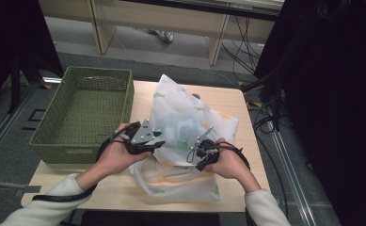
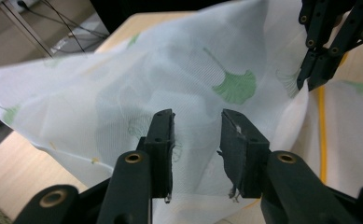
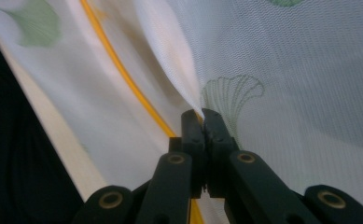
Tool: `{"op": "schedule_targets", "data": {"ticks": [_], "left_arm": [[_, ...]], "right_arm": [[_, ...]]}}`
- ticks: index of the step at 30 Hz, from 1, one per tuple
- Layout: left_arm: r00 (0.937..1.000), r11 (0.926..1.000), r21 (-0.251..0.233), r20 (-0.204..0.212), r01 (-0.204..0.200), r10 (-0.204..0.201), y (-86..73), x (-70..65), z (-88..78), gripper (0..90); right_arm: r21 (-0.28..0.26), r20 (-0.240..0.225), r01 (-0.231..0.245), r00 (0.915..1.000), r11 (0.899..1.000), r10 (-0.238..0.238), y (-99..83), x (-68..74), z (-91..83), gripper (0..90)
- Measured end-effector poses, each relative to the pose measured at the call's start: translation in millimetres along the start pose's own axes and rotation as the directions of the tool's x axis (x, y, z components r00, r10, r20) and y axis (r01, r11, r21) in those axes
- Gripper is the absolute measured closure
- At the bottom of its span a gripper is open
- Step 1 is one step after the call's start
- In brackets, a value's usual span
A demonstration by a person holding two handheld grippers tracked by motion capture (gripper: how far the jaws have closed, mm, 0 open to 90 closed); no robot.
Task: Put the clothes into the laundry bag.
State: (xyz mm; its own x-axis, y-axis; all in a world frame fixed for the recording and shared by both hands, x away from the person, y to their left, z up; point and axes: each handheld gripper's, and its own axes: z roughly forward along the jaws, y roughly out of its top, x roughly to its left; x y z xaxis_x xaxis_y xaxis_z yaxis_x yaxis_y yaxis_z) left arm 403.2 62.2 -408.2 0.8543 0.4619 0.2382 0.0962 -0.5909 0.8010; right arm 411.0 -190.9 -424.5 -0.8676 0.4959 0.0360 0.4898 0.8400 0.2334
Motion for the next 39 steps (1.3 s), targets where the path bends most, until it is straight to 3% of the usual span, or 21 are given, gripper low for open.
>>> {"op": "schedule_targets", "data": {"ticks": [5, 6, 9, 15, 20, 21, 22, 23, 28, 30, 31, 33, 35, 36, 38, 39], "left_arm": [[0.9982, 0.9928, 0.112, 0.046, -0.042, 0.037, -5.0, -7.8, 27.0, 62.9], [0.9978, 0.9889, 0.139, 0.046, -0.053, 0.047, -6.0, -9.3, 31.4, 62.8], [0.9977, 0.9801, 0.187, 0.029, -0.065, 0.061, -8.9, -11.1, 42.8, 63.2], [0.9985, 0.9713, 0.231, 0.011, -0.054, 0.053, -9.8, -9.5, 61.3, 63.8], [0.9988, 0.9655, 0.259, -0.029, -0.031, 0.04, -11.0, -3.5, 75.9, 64.3], [0.9986, 0.9637, 0.266, -0.037, -0.027, 0.039, -11.1, -1.4, 78.8, 64.4], [0.9982, 0.9617, 0.273, -0.047, -0.023, 0.037, -10.9, 1.3, 81.5, 64.5], [0.998, 0.9603, 0.279, -0.056, -0.012, 0.029, -10.9, 4.2, 84.6, 64.5], [0.9941, 0.9575, 0.285, -0.108, 0.042, -0.012, -11.9, 22.3, 99.7, 65.0], [0.9922, 0.9576, 0.281, -0.121, 0.063, -0.03, -11.4, 27.5, 102.2, 65.0], [0.9913, 0.9587, 0.274, -0.125, 0.076, -0.043, -11.6, 28.7, 102.9, 65.0], [0.9899, 0.9602, 0.266, -0.132, 0.086, -0.052, -12.3, 30.2, 101.7, 64.6], [0.9905, 0.9615, 0.261, -0.126, 0.086, -0.055, -12.8, 29.7, 97.8, 64.3], [0.9903, 0.9629, 0.254, -0.126, 0.091, -0.06, -13.4, 28.4, 95.6, 64.0], [0.9914, 0.9628, 0.255, -0.115, 0.089, -0.062, -15.0, 25.3, 89.6, 63.7], [0.9919, 0.9627, 0.254, -0.107, 0.093, -0.068, -16.2, 23.1, 85.6, 63.4]], "right_arm": [[0.022, 0.009, -0.02, 0.9998, 1.0, 0.02, 2.3, -5.2, 14.4, 89.4], [0.014, 0.022, -0.012, 0.9997, 1.0, 0.011, 2.2, -7.8, 16.4, 89.4], [0.005, 0.047, -0.046, 0.9978, 0.999, 0.046, 2.9, -11.4, 19.7, 89.4], [-0.083, 0.135, -0.106, 0.9839, 0.991, 0.116, 5.1, -27.6, 23.5, 89.4], [-0.132, 0.175, -0.148, 0.9698, 0.98, 0.17, 9.6, -41.0, 25.0, 89.5], [-0.136, 0.175, -0.18, 0.9634, 0.974, 0.203, 10.7, -42.0, 25.6, 89.5], [-0.152, 0.185, -0.157, 0.9654, 0.976, 0.184, 11.9, -46.8, 26.1, 89.5], [-0.164, 0.189, -0.164, 0.9627, 0.973, 0.194, 13.0, -49.4, 26.5, 89.5], [-0.26, 0.227, -0.199, 0.9385, 0.945, 0.26, 19.7, -65.4, 29.5, 89.3], [-0.311, 0.268, -0.201, 0.9191, 0.929, 0.289, 22.0, -72.1, 29.2, 89.4], [-0.33, 0.28, -0.224, 0.9042, 0.917, 0.322, 22.8, -73.8, 27.5, 89.4], [-0.361, 0.332, -0.185, 0.8905, 0.914, 0.311, 22.2, -82.3, 23.1, 89.5], [-0.365, 0.355, -0.199, 0.873, 0.909, 0.334, 18.2, -86.2, 19.7, 89.4], [-0.349, 0.358, -0.234, 0.862, 0.908, 0.359, 15.8, -85.3, 19.1, 89.3], [-0.312, 0.36, -0.19, 0.883, 0.931, 0.301, 9.6, -88.4, 19.6, 88.9], [-0.307, 0.329, -0.213, 0.8907, 0.928, 0.314, 7.2, -84.8, 21.0, 88.2]]}}
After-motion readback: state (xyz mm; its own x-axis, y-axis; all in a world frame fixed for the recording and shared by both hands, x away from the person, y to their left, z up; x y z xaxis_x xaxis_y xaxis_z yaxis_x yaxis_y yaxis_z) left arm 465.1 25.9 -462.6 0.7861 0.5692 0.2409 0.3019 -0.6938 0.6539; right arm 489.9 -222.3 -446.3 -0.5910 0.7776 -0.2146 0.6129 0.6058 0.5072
